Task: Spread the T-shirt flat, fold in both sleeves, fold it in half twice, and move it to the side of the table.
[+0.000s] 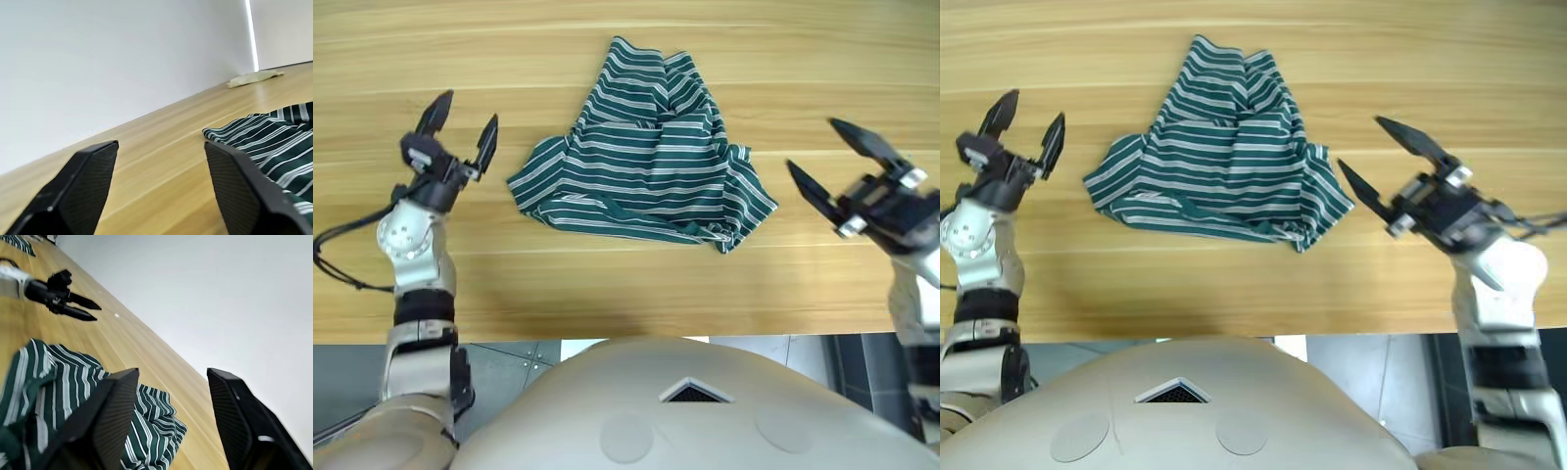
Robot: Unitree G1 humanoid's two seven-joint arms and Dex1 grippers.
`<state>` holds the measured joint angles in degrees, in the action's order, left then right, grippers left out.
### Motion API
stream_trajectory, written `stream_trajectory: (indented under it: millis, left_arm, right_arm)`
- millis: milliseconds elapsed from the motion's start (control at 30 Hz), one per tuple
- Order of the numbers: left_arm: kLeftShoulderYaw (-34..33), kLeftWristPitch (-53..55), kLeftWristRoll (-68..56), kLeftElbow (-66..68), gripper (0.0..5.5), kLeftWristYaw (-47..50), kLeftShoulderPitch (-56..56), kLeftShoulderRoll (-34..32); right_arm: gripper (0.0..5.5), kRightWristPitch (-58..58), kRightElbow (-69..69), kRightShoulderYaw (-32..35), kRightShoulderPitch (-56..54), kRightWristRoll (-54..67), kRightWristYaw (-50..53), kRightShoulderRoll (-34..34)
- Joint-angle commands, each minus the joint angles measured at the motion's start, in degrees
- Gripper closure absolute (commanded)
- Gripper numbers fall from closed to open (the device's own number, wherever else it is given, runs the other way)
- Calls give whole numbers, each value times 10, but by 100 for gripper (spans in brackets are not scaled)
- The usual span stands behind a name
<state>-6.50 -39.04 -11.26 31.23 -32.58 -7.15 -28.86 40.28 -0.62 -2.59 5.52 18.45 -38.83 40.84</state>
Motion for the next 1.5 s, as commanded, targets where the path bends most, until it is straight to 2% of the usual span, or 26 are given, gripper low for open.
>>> stream_trajectory:
  millis: [33, 167, 333, 600, 767, 933, 1033, 1133, 1233, 1300, 1400, 1500]
  left_arm:
    - [109, -46, 222, 109, 222, 51, -147, -20]
    - [167, -112, 227, 132, 222, -37, -170, -22]
    - [225, -167, 203, 163, 222, -153, -175, -38]
    - [243, -177, 171, 180, 222, -218, -155, -44]
    - [251, -152, 39, 26, 222, -297, -64, -74]
    - [255, -65, -95, -185, 222, -344, 63, -127]
    - [277, -22, -107, -205, 222, -368, 95, -115]
    - [287, -7, -70, -154, 222, -375, 90, -92]
    - [259, -20, -58, -123, 222, -362, 43, -75]
    - [209, -25, -68, -103, 222, -307, -34, -37]
    - [153, -23, 3, 5, 222, -148, -190, 37]
    - [172, -9, 159, 158, 222, 54, -325, 79]
  right_arm:
    - [293, 7, -267, -116, -242, -277, 78, -114]
    - [293, 60, -350, -128, -267, -330, 137, -148]
    - [293, 99, -402, -108, -288, -339, 187, -146]
    - [293, 115, -437, -109, -312, -348, 207, -149]
    - [293, 113, -461, -113, -323, -359, 220, -154]
    - [293, 111, -476, -111, -330, -370, 237, -156]
    - [293, 104, -476, -109, -339, -370, 244, -158]
    - [293, 101, -479, -111, -348, -378, 258, -160]
    - [293, 101, -484, -106, -360, -383, 276, -163]
    - [293, 98, -494, -105, -370, -387, 292, -168]
    - [293, 98, -510, -105, -379, -394, 316, -174]
    - [293, 97, -520, -104, -385, -397, 334, -179]
